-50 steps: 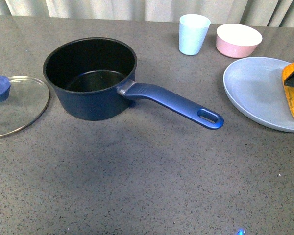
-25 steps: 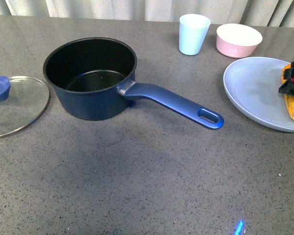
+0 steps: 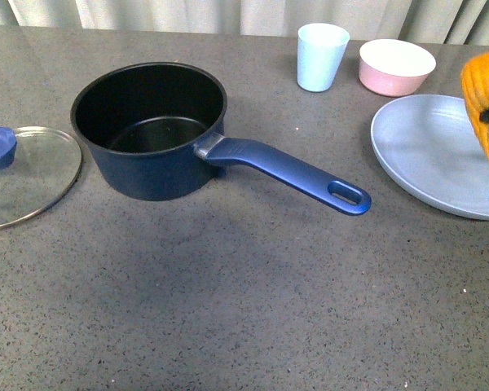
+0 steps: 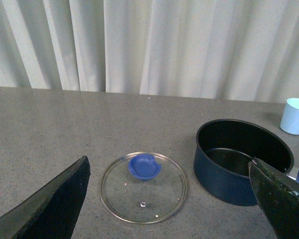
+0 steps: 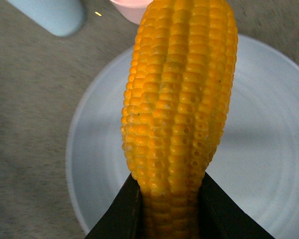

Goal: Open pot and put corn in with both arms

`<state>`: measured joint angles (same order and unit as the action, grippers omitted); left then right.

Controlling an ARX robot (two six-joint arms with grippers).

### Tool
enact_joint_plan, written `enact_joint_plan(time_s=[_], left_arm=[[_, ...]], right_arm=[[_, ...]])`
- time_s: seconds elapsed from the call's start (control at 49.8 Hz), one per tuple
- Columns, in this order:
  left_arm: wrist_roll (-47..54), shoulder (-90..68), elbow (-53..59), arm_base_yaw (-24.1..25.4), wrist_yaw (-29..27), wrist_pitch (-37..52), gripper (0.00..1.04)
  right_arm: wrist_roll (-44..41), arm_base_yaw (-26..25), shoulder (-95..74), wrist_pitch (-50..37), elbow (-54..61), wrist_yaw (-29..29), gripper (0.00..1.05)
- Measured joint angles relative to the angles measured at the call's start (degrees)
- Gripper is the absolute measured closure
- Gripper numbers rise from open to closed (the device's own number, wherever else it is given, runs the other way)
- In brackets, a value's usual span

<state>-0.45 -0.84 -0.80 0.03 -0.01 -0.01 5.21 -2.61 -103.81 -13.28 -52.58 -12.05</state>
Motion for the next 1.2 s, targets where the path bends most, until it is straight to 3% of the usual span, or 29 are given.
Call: enact_joint_plan(time_s=[0.14, 0.401, 0.682, 1.204], left_arm=[[-0.02, 0.0, 0.0, 0.0, 0.0, 0.0, 0.09], [0.0, 0.0, 0.0, 0.0, 0.0, 0.0, 0.09], [-0.02, 0.0, 0.0, 0.0, 0.0, 0.0, 0.09], [0.0, 0.0, 0.0, 0.0, 0.0, 0.0, 0.09]], right_arm=[[0.2, 6.1, 6.54, 0.98, 0.2, -1.2, 0.89], [2.27, 24.92, 4.72, 4.39, -8.63, 0.66, 0.9], [2.58, 35.8, -6.69, 8.68, -23.08, 2.78, 0.9], [2.16, 39.19, -20.7, 13.68, -37.29, 5.16, 0.9]])
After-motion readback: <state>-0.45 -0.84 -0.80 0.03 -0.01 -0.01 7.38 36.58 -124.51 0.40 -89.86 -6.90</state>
